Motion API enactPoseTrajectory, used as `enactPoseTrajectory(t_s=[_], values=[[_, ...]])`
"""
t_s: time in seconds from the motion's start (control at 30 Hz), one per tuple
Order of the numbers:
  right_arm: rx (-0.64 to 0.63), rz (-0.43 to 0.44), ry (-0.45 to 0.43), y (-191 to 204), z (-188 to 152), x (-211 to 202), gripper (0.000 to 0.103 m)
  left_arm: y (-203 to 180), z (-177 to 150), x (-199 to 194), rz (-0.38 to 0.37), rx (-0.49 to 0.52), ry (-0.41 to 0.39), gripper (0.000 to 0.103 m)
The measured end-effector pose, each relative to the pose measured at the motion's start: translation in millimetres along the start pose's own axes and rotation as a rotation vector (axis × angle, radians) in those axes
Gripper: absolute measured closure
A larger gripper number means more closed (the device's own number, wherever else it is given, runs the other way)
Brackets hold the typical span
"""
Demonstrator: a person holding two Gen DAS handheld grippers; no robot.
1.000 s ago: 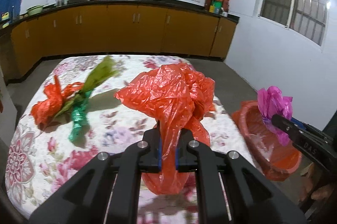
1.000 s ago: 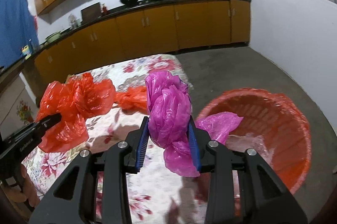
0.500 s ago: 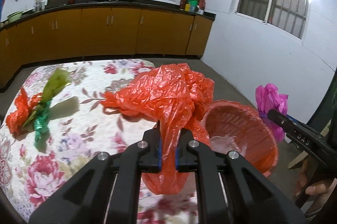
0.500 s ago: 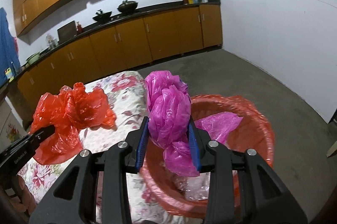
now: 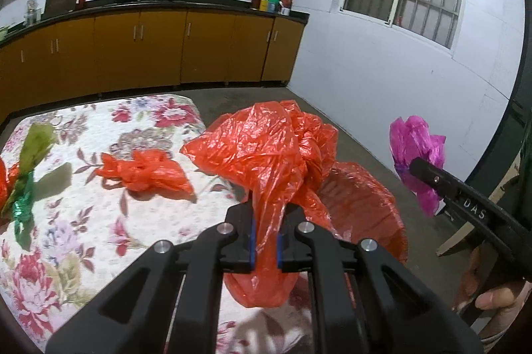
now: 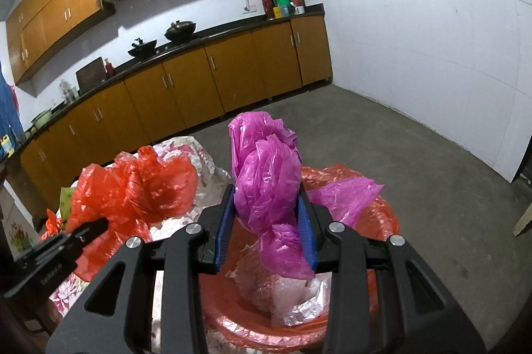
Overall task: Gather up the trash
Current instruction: 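Carry the red and pink bags over the basket and open both tools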
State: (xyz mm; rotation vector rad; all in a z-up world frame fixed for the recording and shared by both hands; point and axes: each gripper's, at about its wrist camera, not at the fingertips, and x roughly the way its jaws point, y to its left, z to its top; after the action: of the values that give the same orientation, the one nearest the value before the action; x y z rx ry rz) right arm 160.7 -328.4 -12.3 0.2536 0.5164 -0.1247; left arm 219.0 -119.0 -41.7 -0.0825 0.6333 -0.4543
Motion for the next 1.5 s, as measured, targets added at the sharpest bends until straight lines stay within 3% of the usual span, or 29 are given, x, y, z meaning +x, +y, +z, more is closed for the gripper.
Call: enactPoseTrajectory(t_s=[0.7,0.8,0.87,0.93,1.1,1.23,1.37,1.5], values=[[0.119,0.003,-0.011,-38,5,5,0.067,-48,16,35,-0.078,0.045,0.022,0.094],[0.141,0.016,-0.014,-41,7,7,0.061,-51,17,40,-0.087,0.038,0.031,0.093],[0.161,0.029,-0.011,-42,7,9,0.054,-50,17,44,-0.092,0.028,0.040,0.088],[0.173,0.036,-0.012,-44,7,9,0.046,-48,17,48,-0.098,0.018,0.051,0.074],[0.173,0.022,-0.005,-46,2,8,0.045,-40,10,54,-0.088,0.000,0.075,0.061],[0.167,-0.011,-0.004,-47,-1,5,0.041,-31,7,53,-0.088,-0.020,0.079,0.054],[0.183,-0.026,-0.004,-53,-2,3,0.041,-42,3,57,-0.130,0.007,0.106,0.056],[0.147,-0.056,-0.010,-53,-1,-1,0.041,-48,2,51,-0.126,0.032,0.082,0.054]])
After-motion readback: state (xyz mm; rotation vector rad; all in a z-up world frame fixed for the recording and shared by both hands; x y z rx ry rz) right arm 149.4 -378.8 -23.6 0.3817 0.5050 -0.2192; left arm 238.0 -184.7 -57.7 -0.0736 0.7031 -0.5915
